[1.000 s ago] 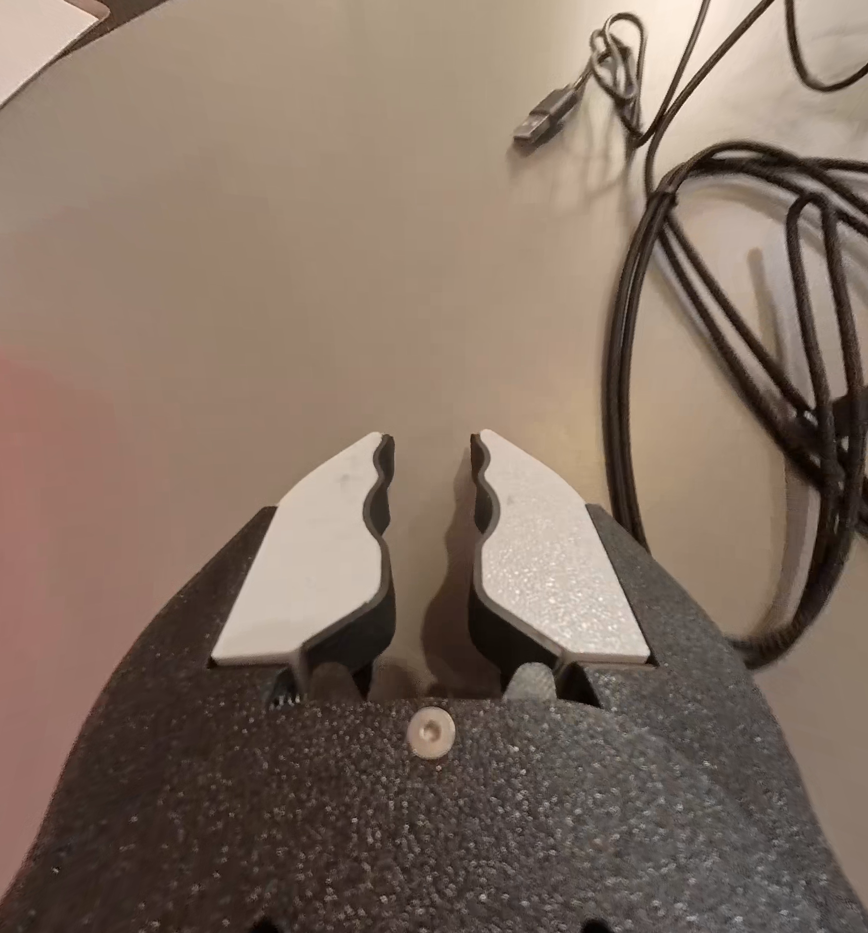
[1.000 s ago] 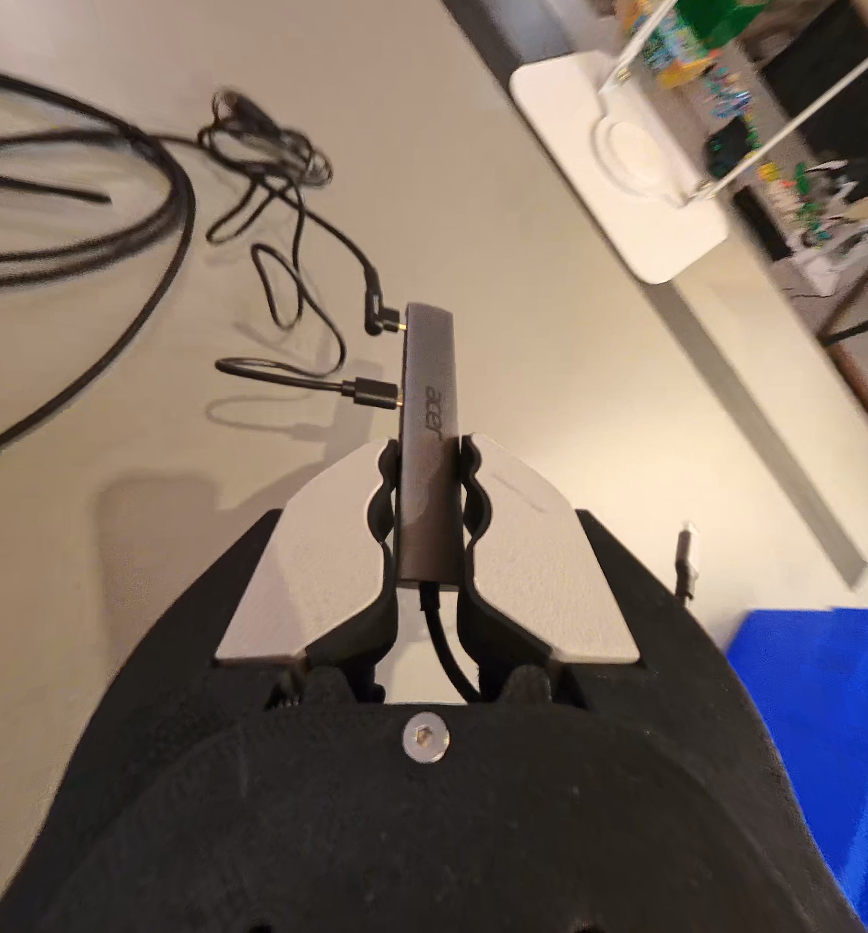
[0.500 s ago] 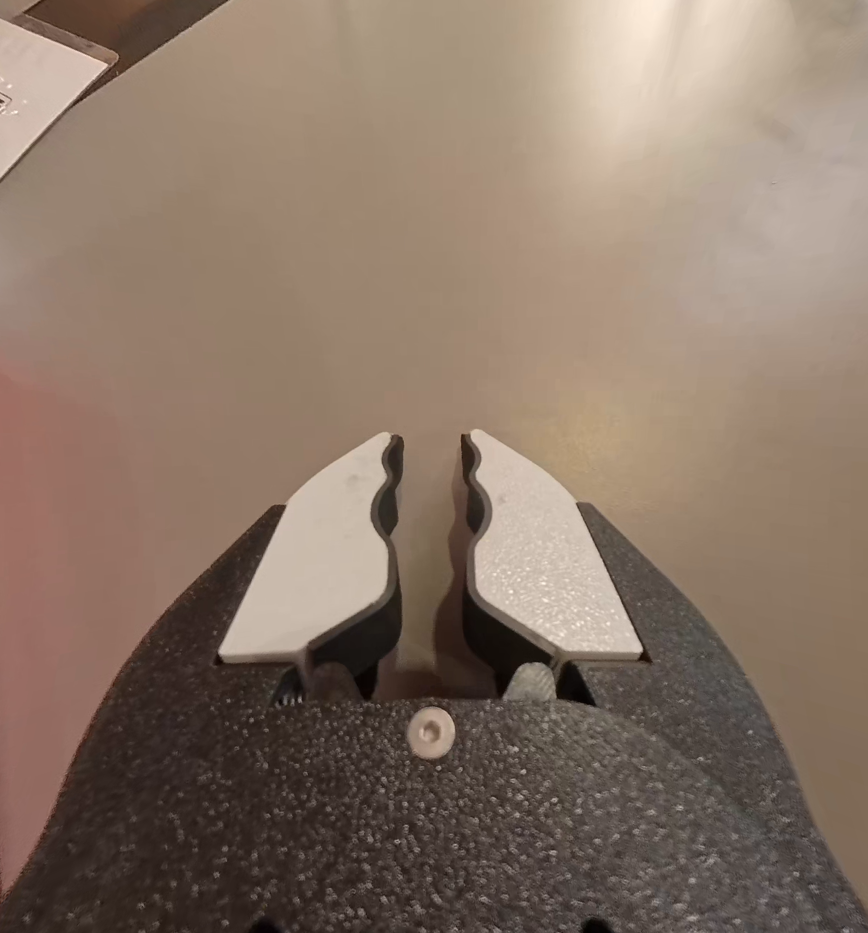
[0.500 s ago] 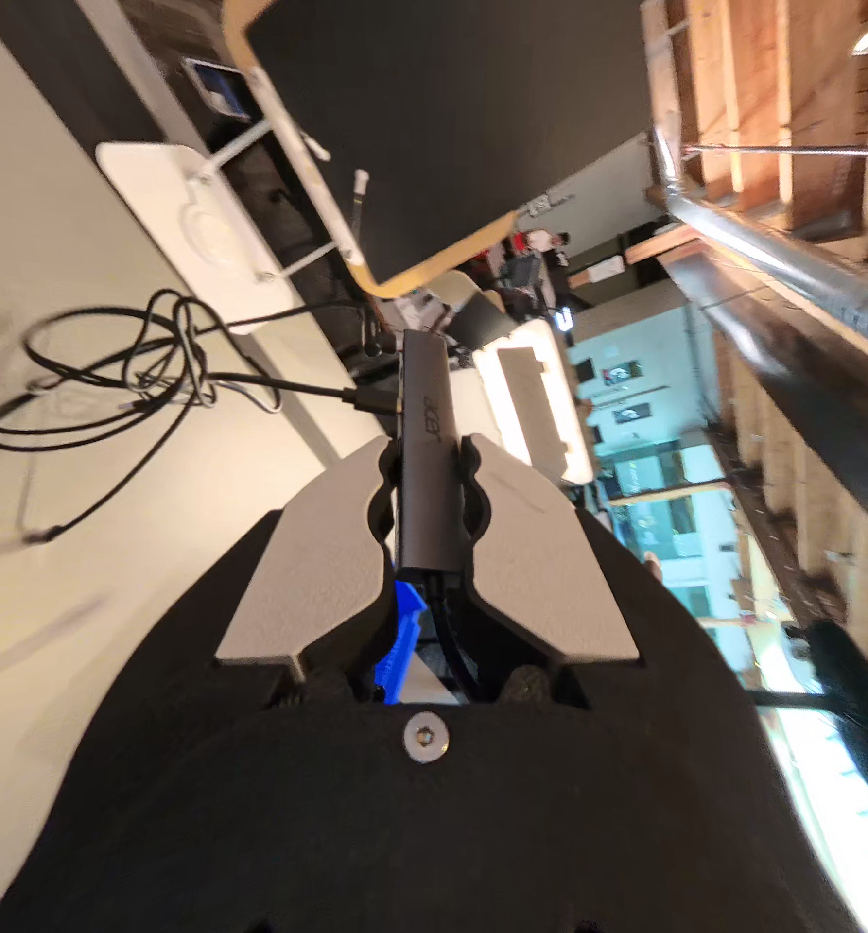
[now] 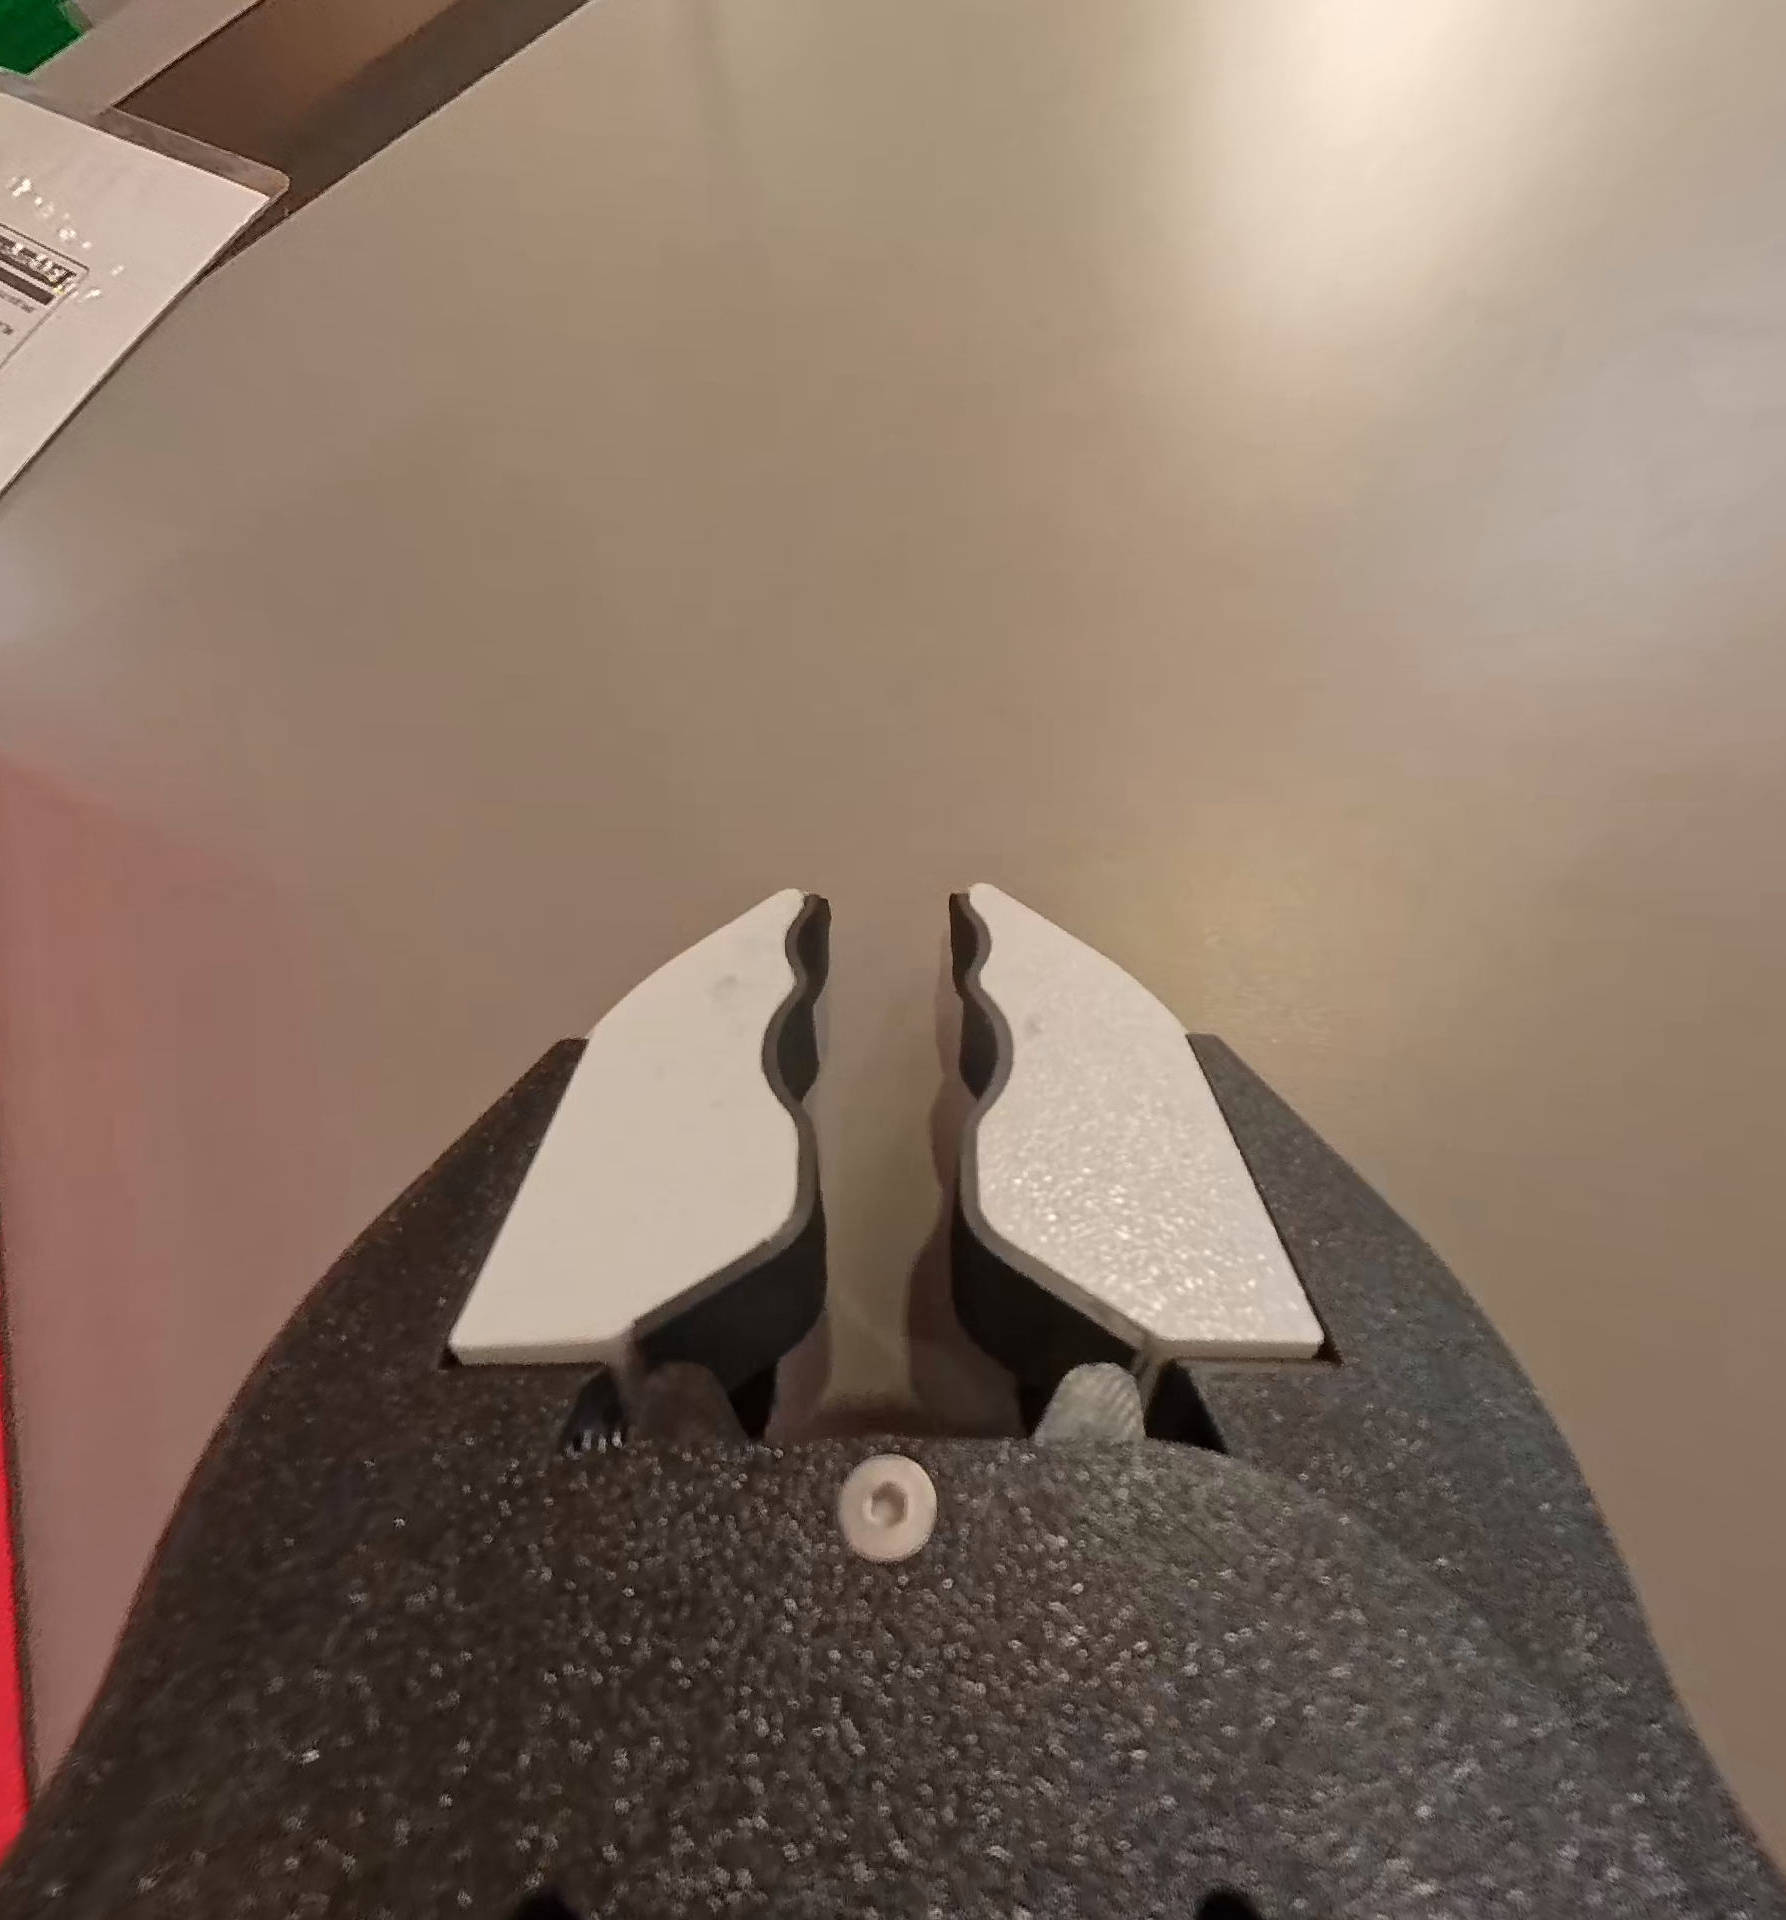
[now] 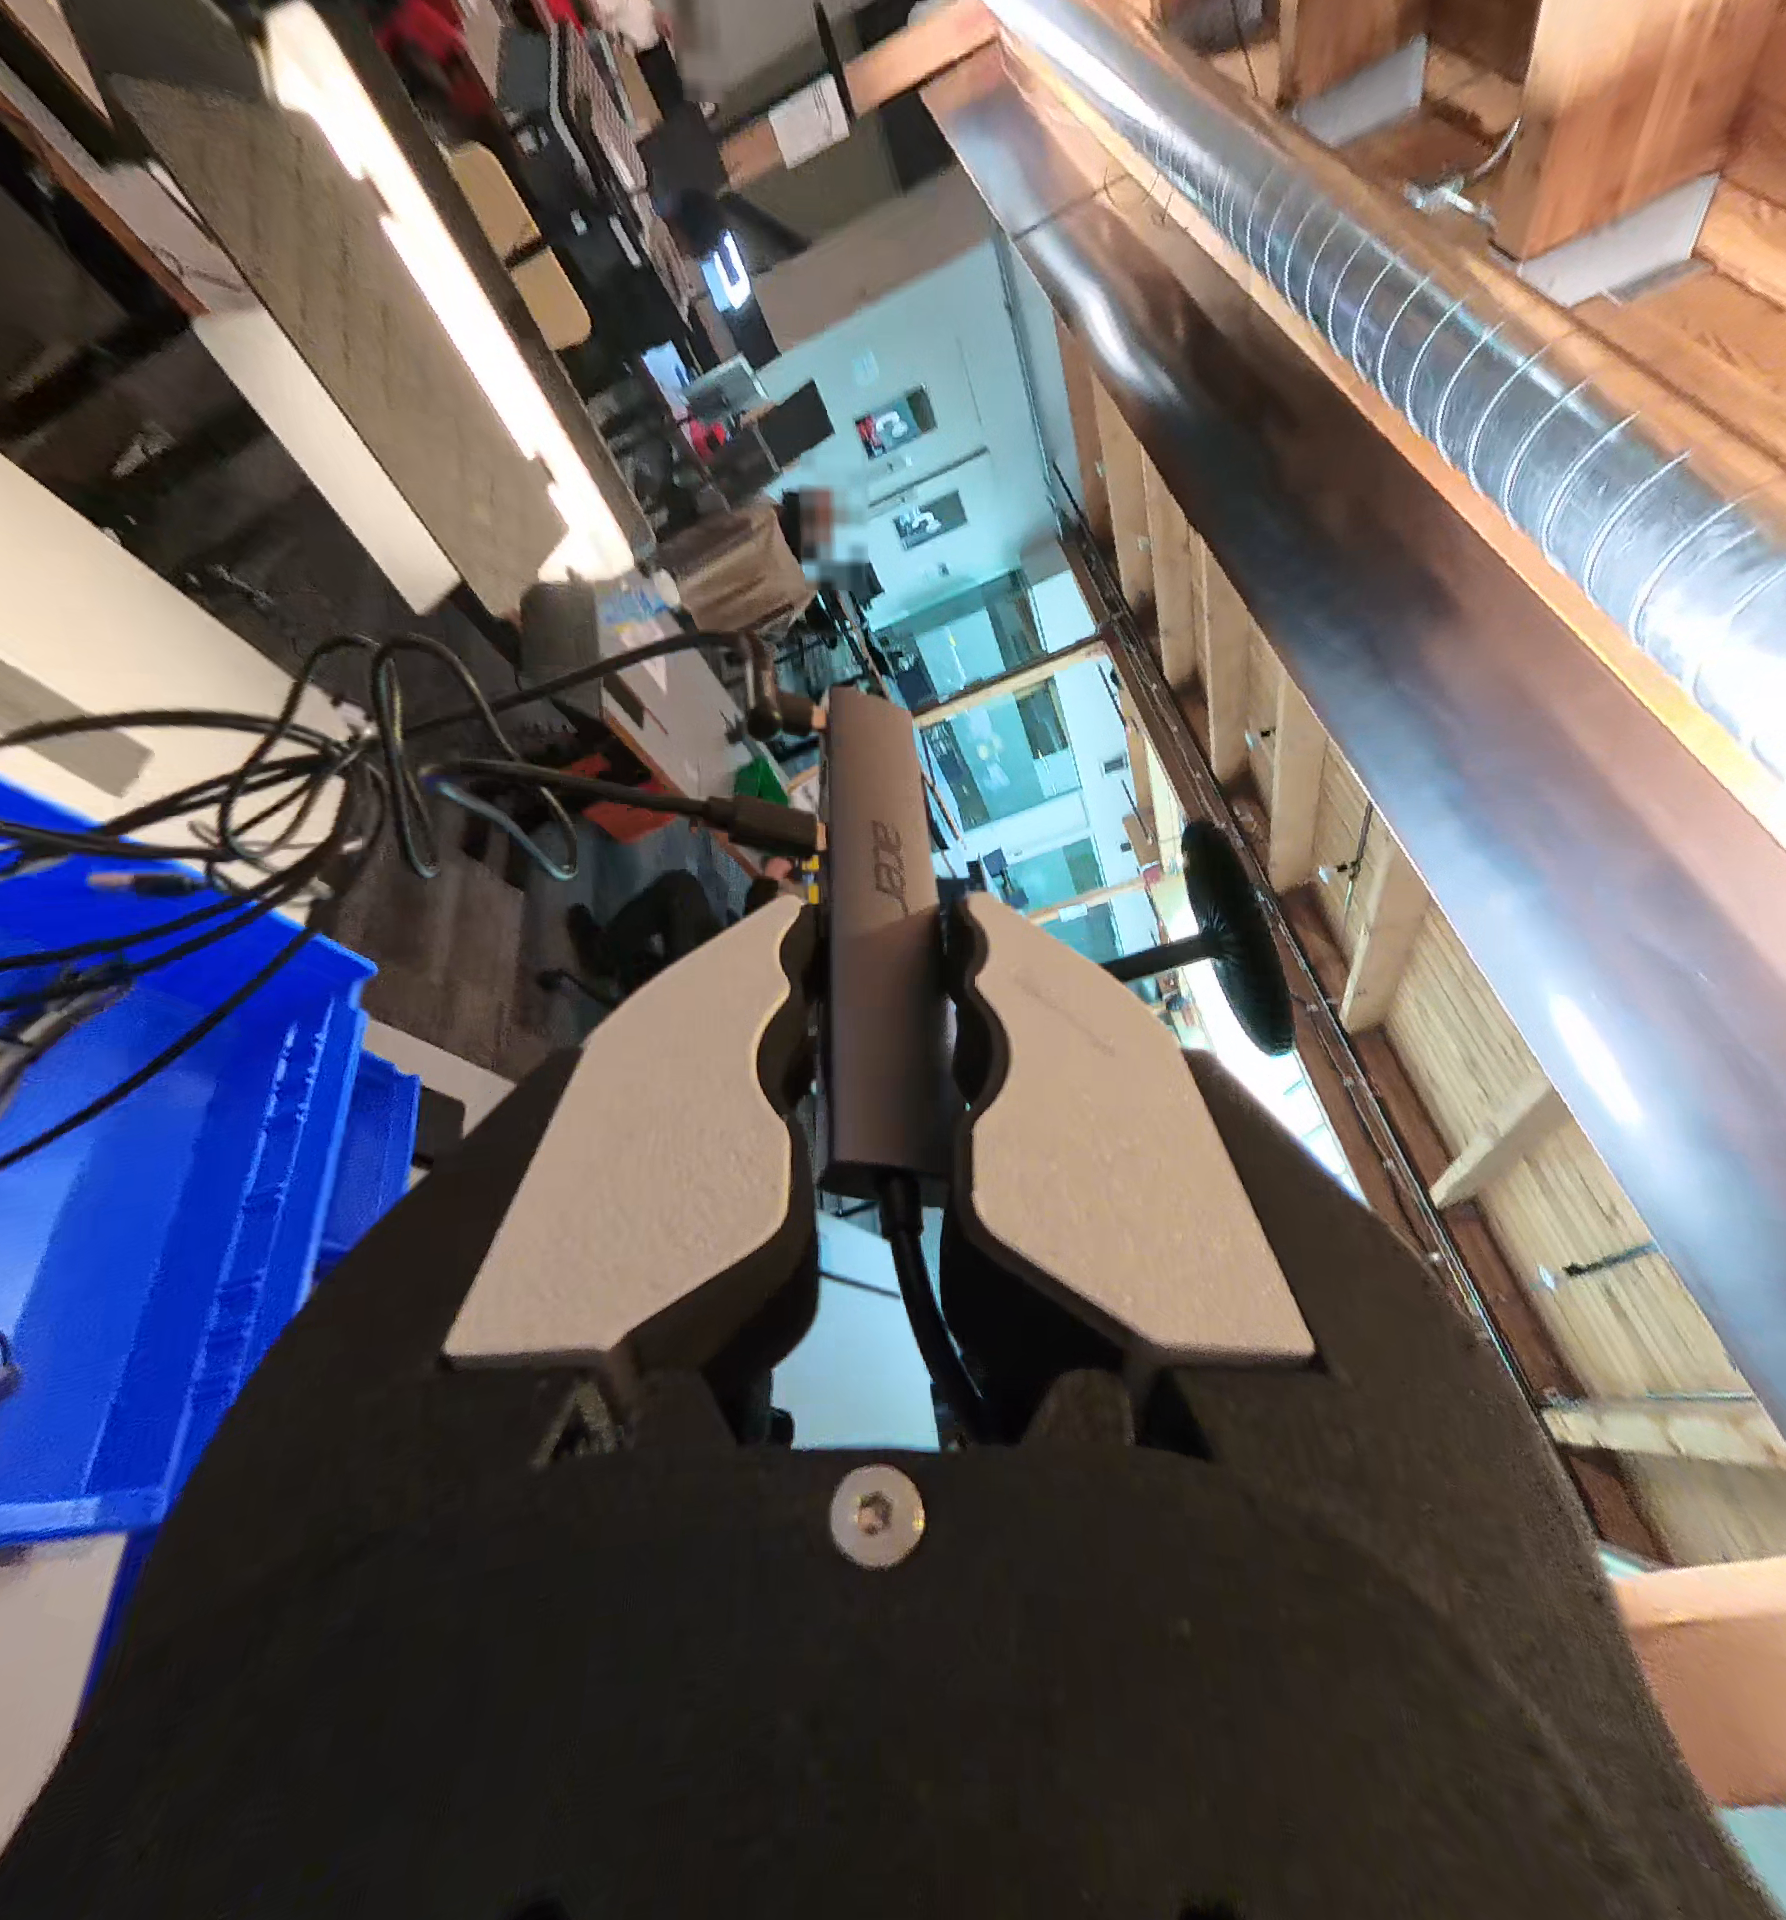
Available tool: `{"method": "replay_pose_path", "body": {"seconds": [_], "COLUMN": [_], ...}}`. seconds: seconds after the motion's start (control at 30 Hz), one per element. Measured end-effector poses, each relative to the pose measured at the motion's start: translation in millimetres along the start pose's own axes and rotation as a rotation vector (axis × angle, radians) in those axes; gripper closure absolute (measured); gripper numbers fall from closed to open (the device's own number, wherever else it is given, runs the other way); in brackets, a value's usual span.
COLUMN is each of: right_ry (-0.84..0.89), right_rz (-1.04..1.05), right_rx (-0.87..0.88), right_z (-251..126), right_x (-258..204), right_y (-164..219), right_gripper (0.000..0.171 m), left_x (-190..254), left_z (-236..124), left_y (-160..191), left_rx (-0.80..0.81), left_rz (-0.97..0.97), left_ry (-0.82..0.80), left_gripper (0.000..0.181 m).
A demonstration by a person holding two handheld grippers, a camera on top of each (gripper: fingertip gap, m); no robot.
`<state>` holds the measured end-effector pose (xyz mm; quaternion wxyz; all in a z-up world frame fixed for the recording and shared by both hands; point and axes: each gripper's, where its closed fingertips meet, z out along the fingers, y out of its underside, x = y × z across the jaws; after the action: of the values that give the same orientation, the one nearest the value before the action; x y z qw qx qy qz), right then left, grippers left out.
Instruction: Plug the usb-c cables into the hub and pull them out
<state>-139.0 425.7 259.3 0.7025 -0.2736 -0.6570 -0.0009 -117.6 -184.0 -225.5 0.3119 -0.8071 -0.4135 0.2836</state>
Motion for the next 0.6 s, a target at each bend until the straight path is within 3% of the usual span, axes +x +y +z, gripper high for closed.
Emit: {"method": "replay_pose_path", "body": {"seconds": [0.17,0.33,0.6], "right_ry": [-0.05,-0.288,-0.683], "right_rz": [-0.031,0.006,0.404], "right_rx": [-0.027,0.029,0.111], "right_z": [19,41,67], "right_x": [-25,-111,-253], "right_y": [34,52,93], "right_gripper": [0.148,0.149,0.15], "left_x": [-1,-5,-7], "left_z": [0,-1,-3], "left_y": [0,-1,-2], "left_rx": [0.0,0.002,-0.005], "left_rz": [0.014,0.041,0.06], "left_ry": [-0.027,-0.1,-0.21], "left_gripper": [0.157,0.157,0.162]}}
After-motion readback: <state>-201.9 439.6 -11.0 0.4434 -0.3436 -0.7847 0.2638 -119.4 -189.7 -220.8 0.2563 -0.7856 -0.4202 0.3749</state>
